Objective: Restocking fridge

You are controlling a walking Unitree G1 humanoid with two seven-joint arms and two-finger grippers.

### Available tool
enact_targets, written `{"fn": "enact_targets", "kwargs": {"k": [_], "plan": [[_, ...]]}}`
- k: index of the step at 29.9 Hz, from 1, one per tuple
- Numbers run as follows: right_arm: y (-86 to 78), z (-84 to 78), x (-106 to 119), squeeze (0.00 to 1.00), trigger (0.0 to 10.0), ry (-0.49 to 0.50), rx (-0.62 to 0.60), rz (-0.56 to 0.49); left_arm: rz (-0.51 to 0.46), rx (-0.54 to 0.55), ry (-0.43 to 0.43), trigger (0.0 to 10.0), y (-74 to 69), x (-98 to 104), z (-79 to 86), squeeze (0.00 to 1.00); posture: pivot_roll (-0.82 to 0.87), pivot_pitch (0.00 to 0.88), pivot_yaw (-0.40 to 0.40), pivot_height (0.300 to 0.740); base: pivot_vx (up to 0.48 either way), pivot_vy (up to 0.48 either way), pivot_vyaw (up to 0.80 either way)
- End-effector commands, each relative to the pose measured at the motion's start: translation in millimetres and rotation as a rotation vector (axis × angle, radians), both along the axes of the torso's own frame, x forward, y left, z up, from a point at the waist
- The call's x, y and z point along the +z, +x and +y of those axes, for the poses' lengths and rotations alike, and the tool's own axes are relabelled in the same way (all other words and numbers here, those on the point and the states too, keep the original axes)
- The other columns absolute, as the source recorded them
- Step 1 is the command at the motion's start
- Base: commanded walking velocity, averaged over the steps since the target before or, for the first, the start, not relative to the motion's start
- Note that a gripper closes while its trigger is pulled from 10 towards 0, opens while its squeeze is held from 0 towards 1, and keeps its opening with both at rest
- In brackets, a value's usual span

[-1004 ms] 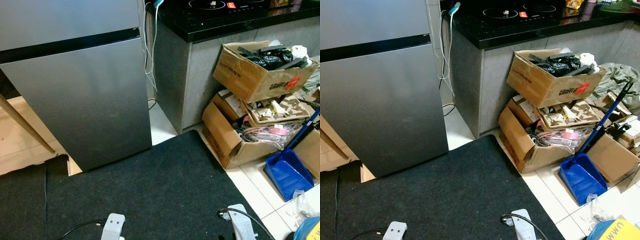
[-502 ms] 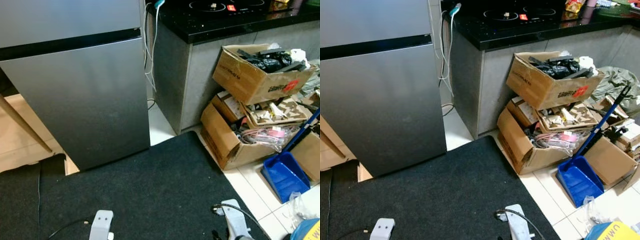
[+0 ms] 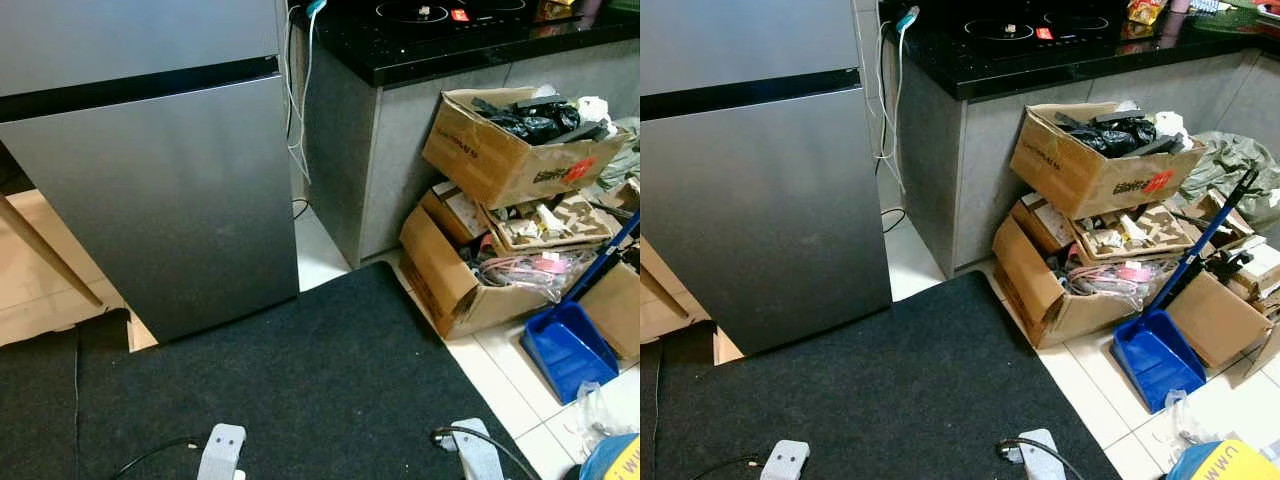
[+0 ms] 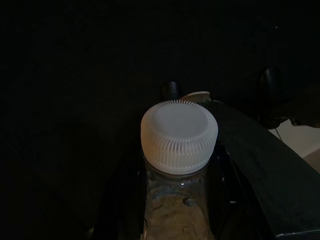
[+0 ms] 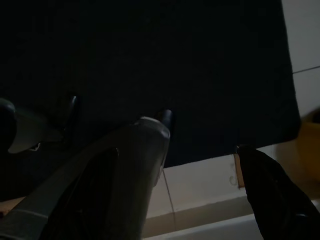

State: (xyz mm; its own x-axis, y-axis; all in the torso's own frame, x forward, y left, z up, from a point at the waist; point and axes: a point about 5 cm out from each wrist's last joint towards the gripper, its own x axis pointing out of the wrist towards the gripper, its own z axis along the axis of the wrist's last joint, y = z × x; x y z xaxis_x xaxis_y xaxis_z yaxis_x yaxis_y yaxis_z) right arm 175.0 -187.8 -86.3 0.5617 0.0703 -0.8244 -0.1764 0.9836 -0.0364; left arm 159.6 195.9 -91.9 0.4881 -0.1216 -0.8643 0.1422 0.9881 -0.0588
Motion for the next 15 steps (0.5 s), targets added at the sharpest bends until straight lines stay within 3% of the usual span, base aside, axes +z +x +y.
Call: {"fn": "enact_targets", "kwargs": {"k": [1, 15], "plan": [[-6.6, -0.3, -3, 0.00, 10.0, -0.003, -0.007, 0.024, 0.020, -0.017, -0.010, 10.0, -4.5, -2, -3.9, 0.00, -0.08, 0.112, -0.017, 0.740, 0.000, 0.000, 0.00], [-10.2, -0.3, -5, 0.00, 10.0, -0.007, 0.007, 0.035, 0.052, -0.016, -0.015, 10.0, -16.4, -7, -5.0, 0.00, -0.08, 0.119, -0.021, 0.740, 0.000, 0.000, 0.00]]}}
